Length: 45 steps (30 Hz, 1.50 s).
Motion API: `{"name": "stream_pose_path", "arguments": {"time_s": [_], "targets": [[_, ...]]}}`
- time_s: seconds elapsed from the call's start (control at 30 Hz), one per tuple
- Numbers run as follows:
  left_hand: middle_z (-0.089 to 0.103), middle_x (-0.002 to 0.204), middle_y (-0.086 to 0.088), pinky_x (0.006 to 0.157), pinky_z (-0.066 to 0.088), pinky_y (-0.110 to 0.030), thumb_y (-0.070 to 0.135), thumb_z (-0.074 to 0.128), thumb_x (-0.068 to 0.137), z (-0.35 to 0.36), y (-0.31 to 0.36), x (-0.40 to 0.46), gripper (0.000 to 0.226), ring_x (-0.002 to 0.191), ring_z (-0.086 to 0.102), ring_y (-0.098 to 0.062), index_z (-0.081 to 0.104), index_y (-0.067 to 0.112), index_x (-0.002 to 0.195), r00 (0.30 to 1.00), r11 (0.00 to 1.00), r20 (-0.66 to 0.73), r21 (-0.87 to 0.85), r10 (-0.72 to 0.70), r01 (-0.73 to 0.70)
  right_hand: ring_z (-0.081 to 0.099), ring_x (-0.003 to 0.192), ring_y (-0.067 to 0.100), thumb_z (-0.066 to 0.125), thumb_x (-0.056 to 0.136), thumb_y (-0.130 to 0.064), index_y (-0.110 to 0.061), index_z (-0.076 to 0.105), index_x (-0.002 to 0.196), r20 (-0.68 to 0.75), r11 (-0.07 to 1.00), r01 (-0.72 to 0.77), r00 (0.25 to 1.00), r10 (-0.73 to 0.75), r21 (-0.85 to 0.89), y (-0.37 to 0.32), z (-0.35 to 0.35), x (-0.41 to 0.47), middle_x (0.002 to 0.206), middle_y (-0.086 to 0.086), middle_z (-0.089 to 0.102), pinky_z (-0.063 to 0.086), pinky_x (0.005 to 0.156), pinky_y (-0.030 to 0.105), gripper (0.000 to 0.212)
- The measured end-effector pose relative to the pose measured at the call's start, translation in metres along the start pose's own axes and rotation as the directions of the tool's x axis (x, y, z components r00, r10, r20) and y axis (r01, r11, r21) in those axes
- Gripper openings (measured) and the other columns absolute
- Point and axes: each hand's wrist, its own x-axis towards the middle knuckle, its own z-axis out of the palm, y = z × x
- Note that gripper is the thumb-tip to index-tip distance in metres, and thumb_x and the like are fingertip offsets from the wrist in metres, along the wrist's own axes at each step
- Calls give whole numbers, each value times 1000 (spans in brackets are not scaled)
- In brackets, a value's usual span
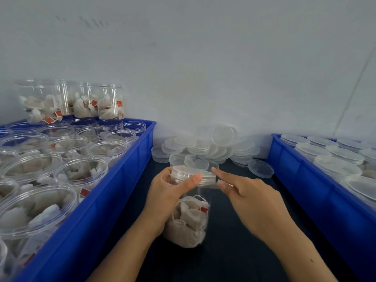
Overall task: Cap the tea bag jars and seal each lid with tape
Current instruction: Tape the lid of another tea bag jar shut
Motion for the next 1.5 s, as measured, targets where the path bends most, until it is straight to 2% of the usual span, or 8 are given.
{"name": "stream_pose_path", "arguments": {"time_s": [0.2, 0.27, 0.33, 0.43, 0.6, 0.83, 1.23, 1.5], "targets": [[70, 102, -22, 84, 54, -42, 50, 83, 52, 0, 0, -2, 63, 91, 66, -33, 70, 13, 102, 993, 993, 98, -93, -68, 77, 46, 56, 8, 31, 99, -51, -61, 27, 137, -12, 1000, 0, 1000, 0, 9, 1, 6, 1, 58, -10, 44, 42, 58, 26, 40], [71, 105, -18, 90, 54, -48, 51, 88, 54, -1, -1, -2, 74, 99, 67, -36, 65, 10, 111, 988, 988, 125, -113, -86, 100, 49, 59, 8, 31, 99, -52, -60, 29, 137, -27, 1000, 0, 1000, 1, 22, 0, 7, 0, 62, -11, 48, 44, 60, 26, 39], [72, 104, -7, 78, 59, -37, 54, 89, 51, 0, -3, -3, 87, 94, 71, -24, 54, 13, 120, 990, 986, 112, -127, -90, 105, 51, 62, 7, 31, 97, -54, -59, 33, 136, -32, 999, -15, 999, 17, 35, 0, 7, -1, 66, -12, 51, 44, 61, 26, 39], [67, 105, -2, 64, 55, -19, 59, 66, 64, 4, -3, -8, 69, 85, 71, -7, 43, 19, 115, 998, 998, 59, -54, -21, 24, 54, 65, 8, 31, 98, -53, -55, 36, 136, -57, 998, -34, 998, 37, 53, -4, 11, -3, 71, -12, 56, 48, 65, 27, 39], [61, 91, 9, 63, 45, -15, 71, 38, 76, 23, -3, -20, 50, 78, 62, 0, 44, 27, 100, 929, 915, -256, 370, 267, -161, 58, 67, 8, 30, 99, -49, -49, 37, 138, -130, 997, -49, 990, 55, 51, -11, 18, -4, 73, -10, 61, 49, 64, 28, 39], [36, 111, 6, 60, 44, -7, 59, 40, 79, 35, 1, -23, 50, 85, 54, 3, 41, 17, 106, 876, 890, -332, 410, 349, -199, 57, 62, 7, 26, 99, -49, -46, 33, 140, -147, 997, -61, 987, 66, 38, -15, 19, -8, 67, -9, 56, 52, 64, 29, 42], [50, 90, 19, 59, 34, -17, 86, 54, 37, 30, 5, -21, 85, 78, 49, 7, 31, 37, 102, 965, 909, -257, 411, 51, 62, 45, 55, 4, 23, 102, -41, -44, 26, 142, -98, 996, 58, 993, -64, -62, -15, 13, -11, 60, -12, 41, 47, 64, 24, 40], [60, 97, 12, 62, 41, -21, 82, 62, 40, 13, -1, -11, 78, 84, 61, -3, 37, 38, 98, 975, 956, -217, 292, 38, 27, 56, 60, 2, 31, 96, -56, -45, 29, 143, 240, 921, -153, 969, 67, 358, -5, 16, -5, 64, -4, 59, 53, 82, 37, 48]]}}
